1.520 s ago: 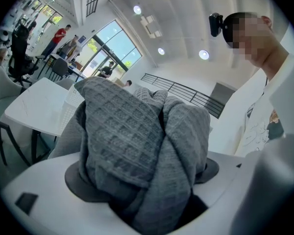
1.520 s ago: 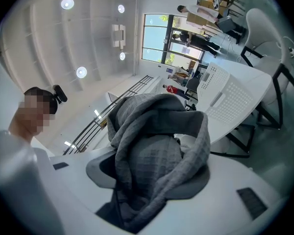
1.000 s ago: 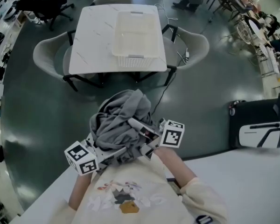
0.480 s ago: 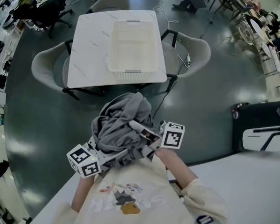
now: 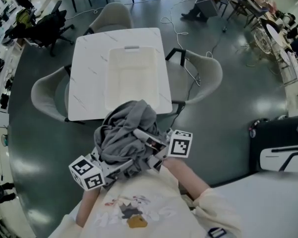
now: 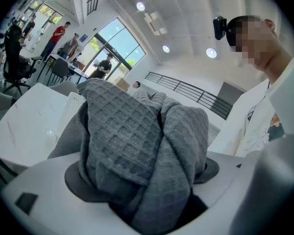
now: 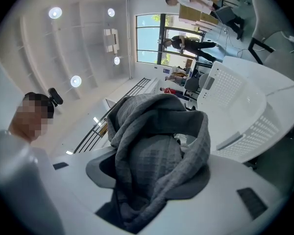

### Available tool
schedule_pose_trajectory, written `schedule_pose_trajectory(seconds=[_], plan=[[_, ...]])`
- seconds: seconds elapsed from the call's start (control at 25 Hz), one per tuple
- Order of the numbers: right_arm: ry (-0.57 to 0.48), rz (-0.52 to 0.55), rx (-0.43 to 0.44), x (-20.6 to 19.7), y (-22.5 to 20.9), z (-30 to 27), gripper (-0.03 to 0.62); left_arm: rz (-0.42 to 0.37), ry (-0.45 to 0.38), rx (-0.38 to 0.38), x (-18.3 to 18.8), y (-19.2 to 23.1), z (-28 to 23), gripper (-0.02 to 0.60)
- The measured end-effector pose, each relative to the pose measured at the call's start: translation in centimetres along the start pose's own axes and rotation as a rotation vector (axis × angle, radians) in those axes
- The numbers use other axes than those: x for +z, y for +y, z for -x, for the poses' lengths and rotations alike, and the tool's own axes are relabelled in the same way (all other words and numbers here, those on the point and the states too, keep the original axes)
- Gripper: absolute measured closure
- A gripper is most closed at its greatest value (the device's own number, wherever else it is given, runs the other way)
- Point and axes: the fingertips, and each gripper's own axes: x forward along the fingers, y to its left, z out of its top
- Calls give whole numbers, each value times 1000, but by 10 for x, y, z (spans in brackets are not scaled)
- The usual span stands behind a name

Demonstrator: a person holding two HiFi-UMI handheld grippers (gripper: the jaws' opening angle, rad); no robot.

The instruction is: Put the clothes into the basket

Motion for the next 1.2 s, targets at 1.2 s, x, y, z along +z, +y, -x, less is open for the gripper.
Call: schedule_pose_trajectory(seconds=[1.2], plan=[[52, -9, -45, 147, -82, -23, 378, 44, -76, 132, 90, 72, -124, 138]])
